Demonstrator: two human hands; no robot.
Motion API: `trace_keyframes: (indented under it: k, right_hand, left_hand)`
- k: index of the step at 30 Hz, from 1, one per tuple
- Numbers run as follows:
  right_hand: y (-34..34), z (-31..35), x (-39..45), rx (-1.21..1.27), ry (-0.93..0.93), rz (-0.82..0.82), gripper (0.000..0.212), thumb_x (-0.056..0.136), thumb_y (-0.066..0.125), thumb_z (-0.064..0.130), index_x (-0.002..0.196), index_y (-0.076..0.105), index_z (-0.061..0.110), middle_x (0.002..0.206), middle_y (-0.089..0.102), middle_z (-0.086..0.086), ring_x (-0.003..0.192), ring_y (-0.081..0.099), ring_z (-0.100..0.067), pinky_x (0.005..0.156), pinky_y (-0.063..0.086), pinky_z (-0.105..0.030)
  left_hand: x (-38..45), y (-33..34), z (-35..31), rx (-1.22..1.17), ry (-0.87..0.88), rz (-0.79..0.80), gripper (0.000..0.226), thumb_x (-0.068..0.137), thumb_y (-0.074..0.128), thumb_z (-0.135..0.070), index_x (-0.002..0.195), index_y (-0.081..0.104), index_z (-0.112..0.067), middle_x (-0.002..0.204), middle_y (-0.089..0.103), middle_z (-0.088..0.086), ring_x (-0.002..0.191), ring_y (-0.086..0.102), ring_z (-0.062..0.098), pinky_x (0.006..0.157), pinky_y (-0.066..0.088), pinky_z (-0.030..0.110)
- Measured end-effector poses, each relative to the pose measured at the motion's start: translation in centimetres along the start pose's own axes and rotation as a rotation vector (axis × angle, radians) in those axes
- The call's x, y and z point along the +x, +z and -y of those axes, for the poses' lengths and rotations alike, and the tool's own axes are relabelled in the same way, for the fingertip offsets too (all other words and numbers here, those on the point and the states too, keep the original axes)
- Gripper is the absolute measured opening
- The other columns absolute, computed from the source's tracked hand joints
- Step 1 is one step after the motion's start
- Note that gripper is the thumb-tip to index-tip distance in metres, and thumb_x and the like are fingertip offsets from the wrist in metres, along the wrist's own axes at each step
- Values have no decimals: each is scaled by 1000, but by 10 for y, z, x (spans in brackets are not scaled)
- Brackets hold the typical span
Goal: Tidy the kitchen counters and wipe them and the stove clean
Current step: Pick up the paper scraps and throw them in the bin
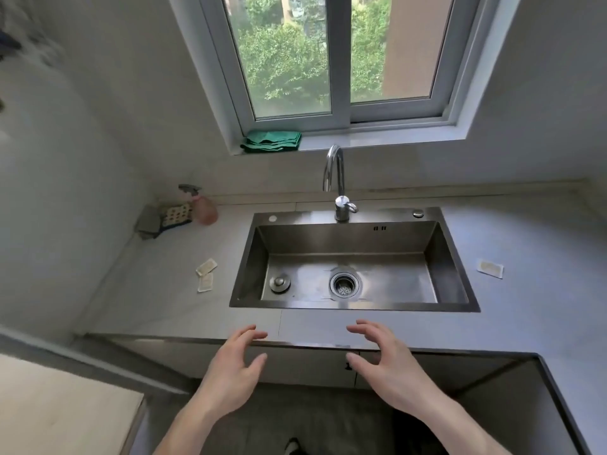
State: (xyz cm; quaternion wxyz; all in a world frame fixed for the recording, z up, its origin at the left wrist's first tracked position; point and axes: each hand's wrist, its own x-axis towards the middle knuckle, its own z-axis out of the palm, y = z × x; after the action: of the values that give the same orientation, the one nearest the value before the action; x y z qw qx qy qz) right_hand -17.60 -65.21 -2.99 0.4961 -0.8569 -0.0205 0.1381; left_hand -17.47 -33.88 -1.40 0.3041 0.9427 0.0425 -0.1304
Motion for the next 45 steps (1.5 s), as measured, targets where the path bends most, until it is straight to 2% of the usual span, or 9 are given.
trace_keyframes:
  k: [7,18,24,27,31,36,40,43,45]
  right_hand:
    - [15,15,44,-36,53,-46,37,90,67,46,125,54,53,138,38,39,126,41,14,102,43,-21]
    - [137,75,139,38,165,-91,39,90,68,40,127,55,48,136,41,38,125,44,12,101,45,-24]
    - [176,89,152,37,254,-110,41,90,67,42,128,54,49,138,42,33,126,47,3,104,45,-28]
    - [181,91,151,18,288,-137,41,91,68,41,128,54,49,138,42,34,127,48,1,99,46,-24]
    - [186,91,151,-14,361,-150,42,92,68,42,131,54,47,138,41,31,125,48,0,101,47,-24]
    - [196,96,155,-17,387,-146,41,92,69,41,129,54,46,132,40,38,122,50,1,93,48,-18]
    - [206,99,161,-23,397,-129,40,93,69,40,128,53,47,134,42,30,121,50,1,99,48,-23]
    - [215,100,164,-36,407,-94,39,93,68,41,128,51,48,133,41,29,122,49,-1,101,48,-24]
    - [219,100,168,-50,408,-68,39,93,67,42,128,50,48,133,40,28,123,50,-2,101,48,-23]
  left_hand:
    - [90,-38,56,43,-71,-8,34,99,61,-35,132,55,-40,152,44,-14,138,46,11,115,39,33]
    - [253,-103,187,122,-200,61,46,86,69,-26,132,62,-23,139,55,8,116,63,28,99,50,35]
    - [306,-107,236,123,-271,78,41,87,64,-19,128,65,-16,145,47,13,126,58,34,112,42,36]
    - [331,-105,245,130,-224,80,50,84,57,-29,133,60,-19,143,51,14,130,54,34,110,43,37]
    - [354,-100,246,125,-215,64,46,86,65,-26,132,62,-21,139,56,14,124,58,37,107,44,36]
    - [364,-91,251,94,-221,43,25,79,72,-18,105,73,-21,119,69,11,108,66,34,93,53,33]
    - [353,-83,247,33,-254,95,22,76,75,-16,94,65,-22,102,73,5,98,69,28,77,49,29]
    - [342,-74,247,-48,-306,171,38,72,82,-17,101,57,-19,99,69,3,98,67,26,81,49,28]
    - [334,-68,246,-88,-304,212,34,72,82,-13,98,60,-19,97,71,3,97,69,24,85,54,29]
